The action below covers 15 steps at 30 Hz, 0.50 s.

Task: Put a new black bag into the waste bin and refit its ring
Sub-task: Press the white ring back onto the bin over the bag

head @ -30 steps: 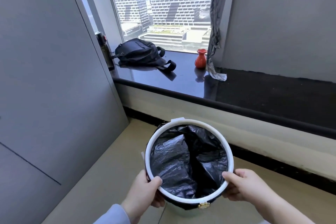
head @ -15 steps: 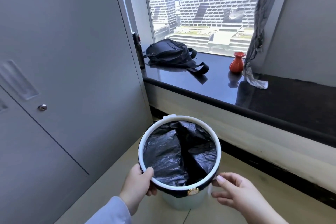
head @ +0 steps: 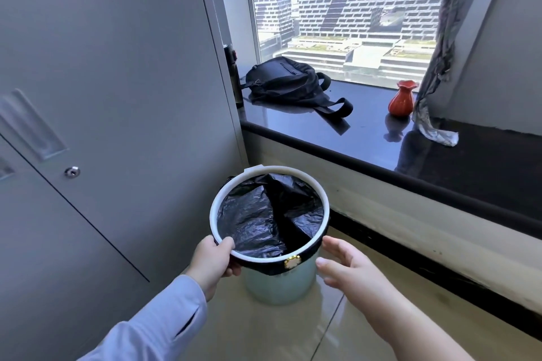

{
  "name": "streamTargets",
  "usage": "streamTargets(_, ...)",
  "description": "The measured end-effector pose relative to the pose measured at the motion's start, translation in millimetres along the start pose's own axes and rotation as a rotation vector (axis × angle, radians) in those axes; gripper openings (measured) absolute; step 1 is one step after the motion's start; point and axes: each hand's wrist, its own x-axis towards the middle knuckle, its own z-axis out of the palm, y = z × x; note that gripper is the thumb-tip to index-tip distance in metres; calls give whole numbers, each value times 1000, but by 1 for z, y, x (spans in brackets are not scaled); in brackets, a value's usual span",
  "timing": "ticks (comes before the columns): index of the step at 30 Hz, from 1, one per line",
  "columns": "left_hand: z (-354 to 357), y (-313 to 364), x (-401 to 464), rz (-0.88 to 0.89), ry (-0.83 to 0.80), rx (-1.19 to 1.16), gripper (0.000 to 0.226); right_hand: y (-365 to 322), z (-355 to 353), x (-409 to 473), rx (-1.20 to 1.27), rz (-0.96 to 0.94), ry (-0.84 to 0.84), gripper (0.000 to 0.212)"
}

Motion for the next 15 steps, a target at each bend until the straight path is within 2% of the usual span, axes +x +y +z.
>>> streamTargets(10, 1, 14, 47, -2, 31, -66, 8, 6, 8, 22, 3, 41, 31, 49)
streamTargets(15, 5, 20, 66, -20, -4, -143, 14, 8, 8, 24, -1, 55, 18, 48)
